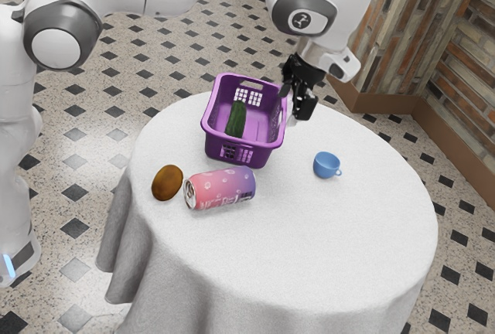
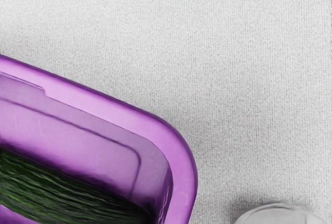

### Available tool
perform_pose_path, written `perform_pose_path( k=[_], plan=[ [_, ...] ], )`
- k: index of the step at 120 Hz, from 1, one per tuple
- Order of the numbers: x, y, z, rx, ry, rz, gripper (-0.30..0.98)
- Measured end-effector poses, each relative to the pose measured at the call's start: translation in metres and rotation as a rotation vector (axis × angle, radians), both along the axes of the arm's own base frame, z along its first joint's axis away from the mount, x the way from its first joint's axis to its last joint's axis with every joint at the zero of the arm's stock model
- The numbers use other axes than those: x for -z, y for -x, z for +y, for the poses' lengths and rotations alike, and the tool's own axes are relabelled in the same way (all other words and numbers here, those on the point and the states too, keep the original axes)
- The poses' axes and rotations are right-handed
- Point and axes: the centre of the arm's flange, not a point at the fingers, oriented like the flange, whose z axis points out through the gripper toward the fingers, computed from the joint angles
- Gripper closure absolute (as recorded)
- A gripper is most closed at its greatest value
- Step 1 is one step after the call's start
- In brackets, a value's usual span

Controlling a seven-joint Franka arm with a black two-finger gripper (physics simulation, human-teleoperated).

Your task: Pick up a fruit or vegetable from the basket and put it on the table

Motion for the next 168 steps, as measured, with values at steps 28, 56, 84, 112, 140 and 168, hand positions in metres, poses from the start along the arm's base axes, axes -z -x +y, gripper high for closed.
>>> perform_pose_path(
  k=[28,56,84,112,140,168],
  plan=[
    [-0.020,-0.002,0.003,-0.026,0.024,-0.105,0.00],
    [-0.029,0.027,0.094,-0.569,0.131,-0.115,0.00],
    [0.039,0.044,0.183,-1.062,0.132,-0.160,0.00],
    [0.033,0.051,0.245,-1.395,0.122,-0.285,0.00],
    [0.016,0.050,0.231,-1.520,0.097,-0.344,0.00],
    [0.019,0.041,0.198,-1.574,0.086,-0.341,0.00]
  ],
)
